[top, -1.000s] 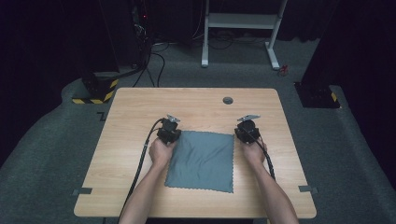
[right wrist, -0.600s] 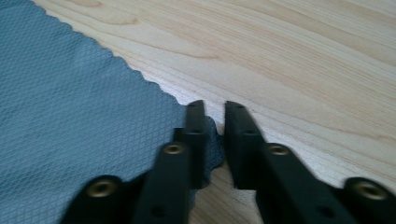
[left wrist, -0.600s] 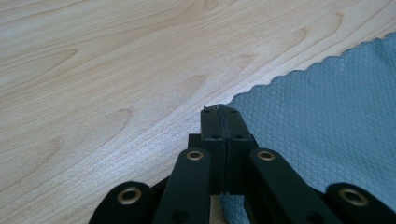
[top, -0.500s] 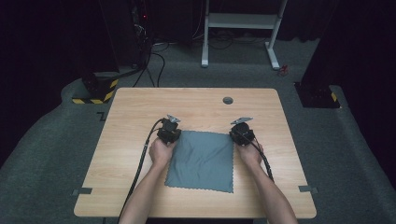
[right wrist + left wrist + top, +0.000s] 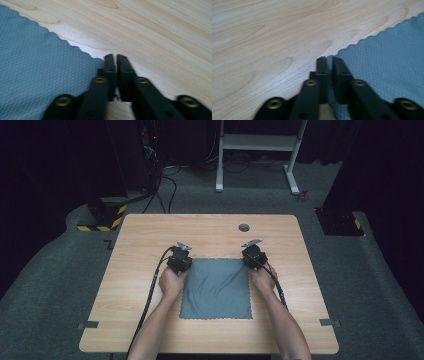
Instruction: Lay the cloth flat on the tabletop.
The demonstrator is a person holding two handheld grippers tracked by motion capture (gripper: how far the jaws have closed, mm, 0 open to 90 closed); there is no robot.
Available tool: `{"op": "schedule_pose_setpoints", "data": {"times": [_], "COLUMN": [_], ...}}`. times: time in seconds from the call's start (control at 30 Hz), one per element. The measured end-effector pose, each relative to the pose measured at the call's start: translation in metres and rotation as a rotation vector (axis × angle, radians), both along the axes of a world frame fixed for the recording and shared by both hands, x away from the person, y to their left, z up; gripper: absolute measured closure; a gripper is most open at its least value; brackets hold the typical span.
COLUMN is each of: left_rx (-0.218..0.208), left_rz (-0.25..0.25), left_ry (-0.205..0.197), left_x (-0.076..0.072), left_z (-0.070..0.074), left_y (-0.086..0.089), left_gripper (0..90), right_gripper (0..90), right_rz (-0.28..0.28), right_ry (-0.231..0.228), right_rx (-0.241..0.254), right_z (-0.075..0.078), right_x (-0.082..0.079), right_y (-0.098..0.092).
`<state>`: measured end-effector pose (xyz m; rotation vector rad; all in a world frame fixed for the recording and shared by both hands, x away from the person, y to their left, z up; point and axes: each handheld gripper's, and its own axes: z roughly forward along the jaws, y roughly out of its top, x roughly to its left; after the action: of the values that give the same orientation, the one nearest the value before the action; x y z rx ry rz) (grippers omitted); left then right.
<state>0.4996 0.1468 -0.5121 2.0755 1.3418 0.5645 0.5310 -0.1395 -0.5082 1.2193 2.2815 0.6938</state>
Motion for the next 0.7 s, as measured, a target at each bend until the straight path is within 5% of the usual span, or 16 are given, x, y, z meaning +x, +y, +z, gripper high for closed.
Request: {"op": "schedule_pose_setpoints", "data": {"times": [0.13,0.2,0.37,0.47,0.7], "left_rx": [-0.072,-0.031,-0.080,-0.081,-0.026], "left_rz": [-0.024,-0.068,-0.185,-0.228,-0.195], "left_ry": [0.021,0.020,-0.008,-0.016,-0.034], "left_x": [-0.021,-0.042,-0.104,-0.129,-0.155], "left_z": [0.010,0.017,0.022,0.014,-0.006], "left_y": [0.009,0.012,0.016,0.013,0.009], "left_gripper": [65.6,61.6,56.4,54.4,53.5], "right_gripper": [74.2,74.3,73.3,72.4,71.4], "right_rz": [0.006,0.069,0.249,0.287,0.336], "right_ry": [-0.015,-0.011,-0.024,-0.017,-0.001], "right_rx": [0.110,0.146,0.141,0.173,0.169], "right_z": [0.009,0.013,0.011,0.004,-0.009], "right_x": [-0.020,-0.045,-0.118,-0.150,-0.172], "right_y": [-0.011,-0.016,-0.024,-0.032,-0.033]}}
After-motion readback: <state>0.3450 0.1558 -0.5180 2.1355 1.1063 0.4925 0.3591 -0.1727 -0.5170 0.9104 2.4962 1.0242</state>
